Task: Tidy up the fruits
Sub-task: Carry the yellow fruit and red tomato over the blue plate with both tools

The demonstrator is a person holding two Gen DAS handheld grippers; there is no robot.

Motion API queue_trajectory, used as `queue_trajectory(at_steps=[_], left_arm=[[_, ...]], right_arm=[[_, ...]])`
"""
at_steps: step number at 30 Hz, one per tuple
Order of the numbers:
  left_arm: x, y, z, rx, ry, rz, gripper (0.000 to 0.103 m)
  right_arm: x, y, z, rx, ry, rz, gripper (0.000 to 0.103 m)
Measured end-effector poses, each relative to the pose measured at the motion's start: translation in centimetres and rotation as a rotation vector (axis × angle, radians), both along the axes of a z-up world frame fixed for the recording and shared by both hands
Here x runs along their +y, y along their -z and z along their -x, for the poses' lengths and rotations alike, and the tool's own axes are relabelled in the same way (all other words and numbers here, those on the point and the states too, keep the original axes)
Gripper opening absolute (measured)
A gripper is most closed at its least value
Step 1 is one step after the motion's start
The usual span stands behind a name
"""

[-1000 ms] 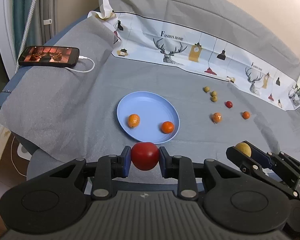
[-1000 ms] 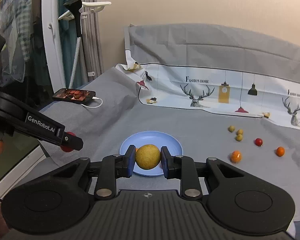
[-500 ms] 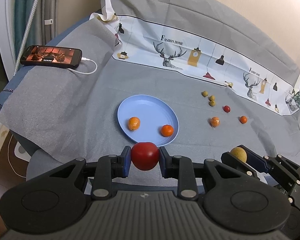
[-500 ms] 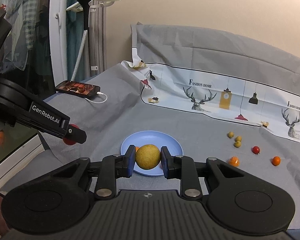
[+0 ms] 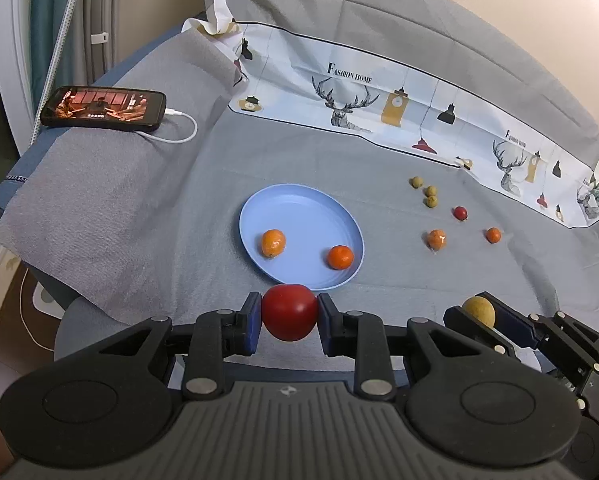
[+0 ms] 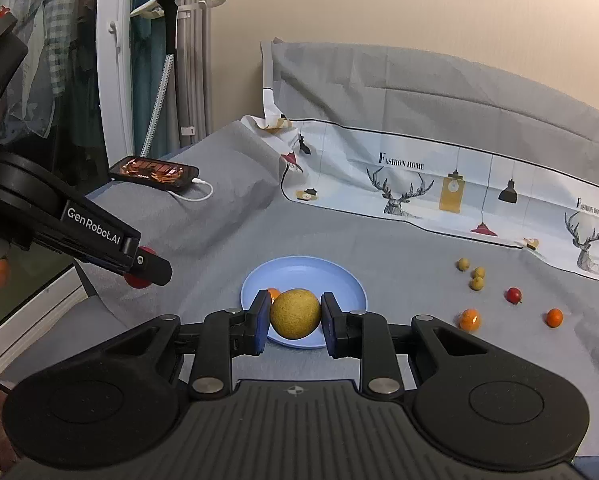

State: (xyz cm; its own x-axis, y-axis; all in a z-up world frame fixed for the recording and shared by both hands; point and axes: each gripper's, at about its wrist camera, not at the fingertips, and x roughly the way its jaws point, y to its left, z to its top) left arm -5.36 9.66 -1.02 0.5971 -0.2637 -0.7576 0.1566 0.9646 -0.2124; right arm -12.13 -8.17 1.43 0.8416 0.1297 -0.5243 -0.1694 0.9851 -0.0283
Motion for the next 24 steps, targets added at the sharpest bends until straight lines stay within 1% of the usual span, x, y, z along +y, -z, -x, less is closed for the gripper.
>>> queue_trajectory(at_steps=[15, 24], left_arm=[[-0.2, 2.2, -4.2, 0.070, 0.003, -0.025, 0.032], [-2.6, 3.6, -8.9, 0.112, 0.027, -0.058, 0.032]], right_arm=[[-0.5, 1.9, -3.1, 0.077, 0.023, 0.002, 0.028], [-1.3, 4.5, -7.3, 0.127, 0.055, -0.009, 0.028]])
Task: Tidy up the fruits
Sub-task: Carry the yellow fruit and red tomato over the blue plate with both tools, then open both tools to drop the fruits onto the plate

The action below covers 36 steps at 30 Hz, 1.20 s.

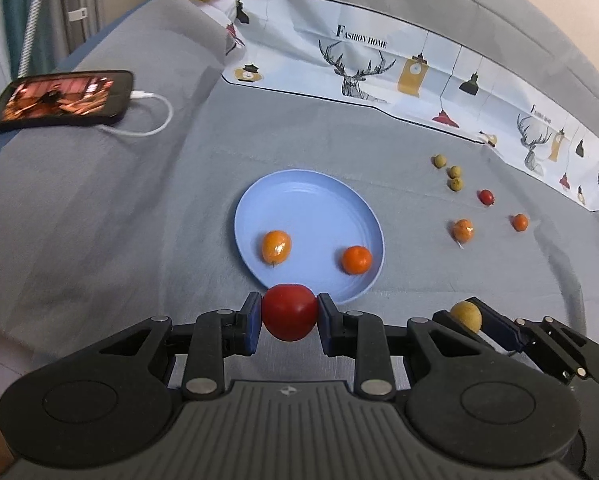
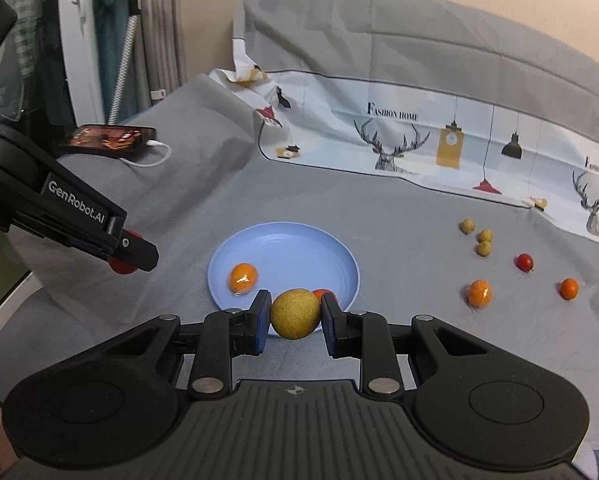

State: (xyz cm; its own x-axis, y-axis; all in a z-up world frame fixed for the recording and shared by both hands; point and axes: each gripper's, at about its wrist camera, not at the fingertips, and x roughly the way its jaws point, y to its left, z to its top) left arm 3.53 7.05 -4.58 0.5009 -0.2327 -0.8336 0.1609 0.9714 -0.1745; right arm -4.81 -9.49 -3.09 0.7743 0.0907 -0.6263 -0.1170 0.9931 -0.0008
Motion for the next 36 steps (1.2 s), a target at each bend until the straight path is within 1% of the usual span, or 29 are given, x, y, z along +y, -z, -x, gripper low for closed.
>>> queue_trajectory(at_steps=[5, 12, 15, 19, 22, 23, 24, 25, 26, 27, 28, 30, 33, 36], left_arm=[[-1.9, 1.7, -3.7, 0.021, 0.026, -0.025, 0.032], [-4.7, 5.7, -9.4, 0.077, 0.051, -0.069, 0.032], [-5.5, 7.2, -11.7, 0.088, 0.058, -0.091, 0.032], [-6.1, 9.1, -14.5, 0.113, 0.050, -0.105, 0.032], [-6.4, 9.8, -15.9, 0.110, 0.047, -0.117, 0.032], [-6.5, 10.0, -16.3, 0.109, 0.046, -0.120, 0.034], [-6.6, 10.1, -16.7, 0.106, 0.044, -0.122, 0.039], [-6.6, 10.1, -16.9, 0.109, 0.045, -0.121, 0.061], [-6.5, 9.9, -17.1, 0.113, 0.041, -0.116, 0.091], [-6.5, 9.6, -17.0, 0.114, 0.032, -0.113, 0.102], [-6.3, 9.1, -16.8, 0.104, 0.023, -0.104, 0.103], [-6.4, 8.1, -16.2, 0.106, 0.040, -0.097, 0.103], [-6.2, 6.0, -14.7, 0.118, 0.027, -0.097, 0.103], [-6.4, 2.5, -12.4, 0.102, 0.044, -0.118, 0.103]], right_arm=[[-0.6, 1.9, -3.3, 0.022, 0.007, -0.006, 0.028], [-1.4, 5.7, -8.6, 0.090, 0.007, -0.022, 0.028], [-1.4, 7.3, -10.7, 0.114, -0.003, -0.024, 0.028], [-1.3, 9.0, -13.1, 0.122, -0.027, -0.002, 0.028], [-1.4, 9.8, -14.6, 0.126, -0.035, 0.007, 0.028], [-1.6, 10.0, -15.1, 0.129, -0.037, 0.006, 0.028], [-1.8, 10.2, -15.5, 0.131, -0.039, 0.003, 0.031], [-2.0, 10.3, -15.8, 0.134, -0.042, 0.004, 0.044], [-2.1, 10.3, -16.1, 0.139, -0.040, 0.008, 0.052], [-2.3, 10.2, -16.1, 0.142, -0.034, 0.014, 0.063], [-2.6, 9.9, -16.0, 0.139, -0.022, 0.017, 0.072], [-3.7, 9.0, -15.2, 0.133, 0.019, 0.023, 0.083], [-5.2, 7.4, -12.7, 0.138, 0.066, 0.002, 0.085], [-6.1, 5.7, -9.9, 0.142, 0.112, -0.023, 0.087]])
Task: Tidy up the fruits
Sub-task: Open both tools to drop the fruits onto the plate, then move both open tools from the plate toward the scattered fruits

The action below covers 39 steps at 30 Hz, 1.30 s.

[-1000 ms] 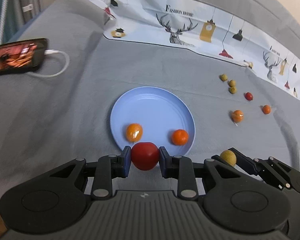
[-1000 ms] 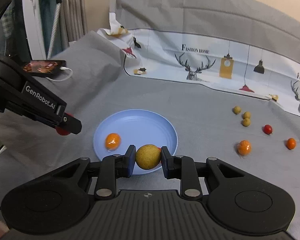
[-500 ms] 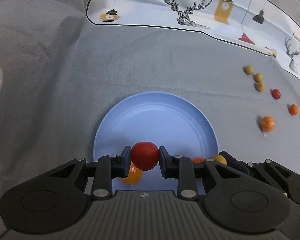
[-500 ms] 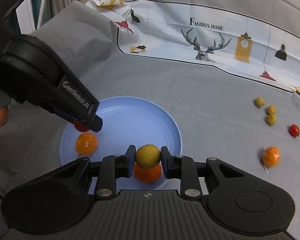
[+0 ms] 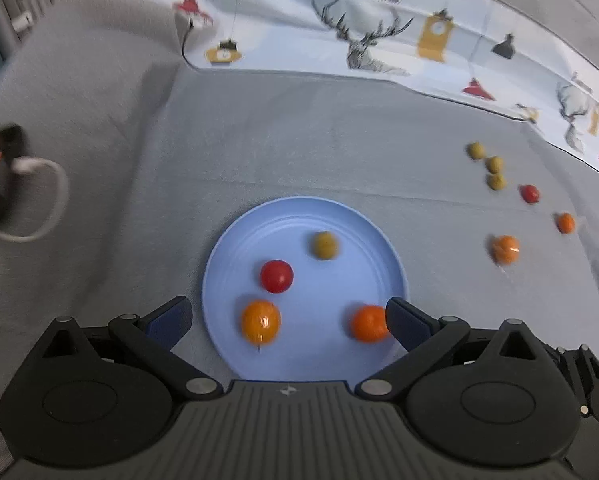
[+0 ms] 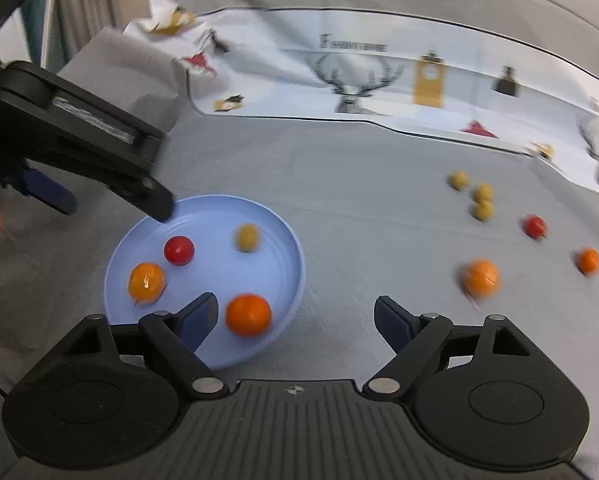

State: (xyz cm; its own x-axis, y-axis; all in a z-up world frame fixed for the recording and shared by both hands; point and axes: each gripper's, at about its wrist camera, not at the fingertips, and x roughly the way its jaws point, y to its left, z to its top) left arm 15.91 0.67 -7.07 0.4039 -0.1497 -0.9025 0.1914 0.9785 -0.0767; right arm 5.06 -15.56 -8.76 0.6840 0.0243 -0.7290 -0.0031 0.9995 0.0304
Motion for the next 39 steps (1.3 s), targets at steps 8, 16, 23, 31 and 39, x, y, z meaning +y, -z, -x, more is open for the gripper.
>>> queue_trajectory(at_steps=[8, 16, 23, 31, 39], left_arm=[[-0.3, -13.8, 7.5, -0.081, 0.010, 0.119, 0.103], [-1.9, -27.4, 17.0, -0.236, 0.039, 0.133, 0.103], [-2.3, -31.3, 23.8, -0.339, 0.101, 0.165, 0.103], [-1.4, -32.9, 28.0, -0.401, 0.120, 0.195, 0.103], [-0.6, -32.9, 27.9, -0.405, 0.101, 0.196, 0.103]], right_arm=[[-1.9, -5.5, 7.3, -0.108, 0.117, -0.028, 0.088], [-2.3, -9.3, 12.9, -0.226, 0.161, -0.035, 0.088], [-2.1, -10.4, 16.1, -0.262, 0.172, -0.032, 0.088], [-2.1, -11.2, 18.6, -0.300, 0.184, -0.024, 0.089], [-2.6, -11.5, 19.4, -0.324, 0.197, -0.023, 0.092]])
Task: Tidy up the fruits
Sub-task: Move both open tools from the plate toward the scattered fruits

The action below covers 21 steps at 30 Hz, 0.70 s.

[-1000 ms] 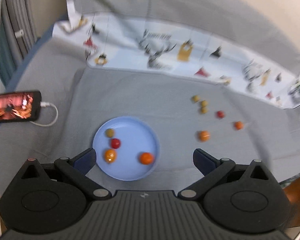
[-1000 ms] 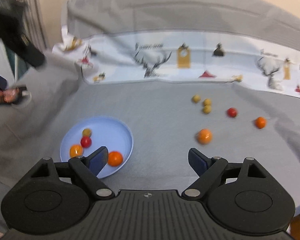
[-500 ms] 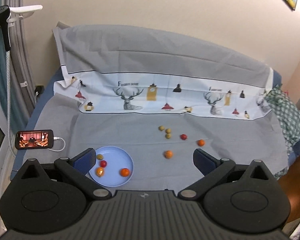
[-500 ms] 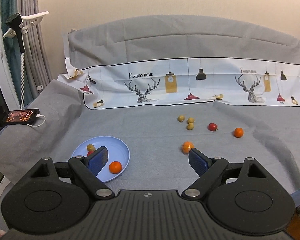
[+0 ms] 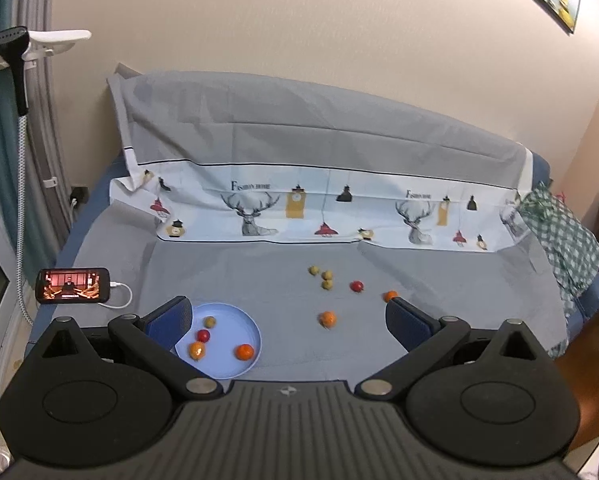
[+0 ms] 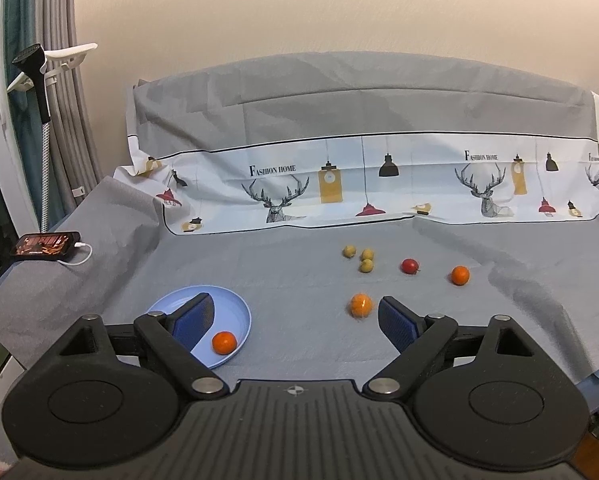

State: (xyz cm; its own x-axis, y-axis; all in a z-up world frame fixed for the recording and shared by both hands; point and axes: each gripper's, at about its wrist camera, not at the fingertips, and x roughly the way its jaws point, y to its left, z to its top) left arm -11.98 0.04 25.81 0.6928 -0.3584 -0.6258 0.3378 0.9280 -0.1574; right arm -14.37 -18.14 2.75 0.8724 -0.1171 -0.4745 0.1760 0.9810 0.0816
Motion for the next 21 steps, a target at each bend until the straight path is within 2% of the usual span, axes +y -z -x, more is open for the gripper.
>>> queue_trajectory(at_steps=[6, 11, 16, 21], left_arm=[[-0.3, 1.7, -3.7, 0.046, -0.046, -0.028, 0.103], [-1.7, 4.6, -7.9, 0.097, -0.046, -0.059, 0.103], [-4.3, 8.4, -13.1, 0.161, -0.040, -0.095, 0.103], [-7.1, 13.9, -19.3, 0.211, -0.025, -0.135, 0.103]], right_arm=[[-1.0, 0.6, -0.8, 0.004, 0.027, -0.006, 0.093], [-2.7, 1.6, -2.5, 0.020, 0.064, -0.015, 0.094], [-5.2, 2.8, -4.8, 0.029, 0.101, -0.039, 0.094], [-8.4, 4.9, -8.8, 0.052, 0.138, -0.047, 0.094]])
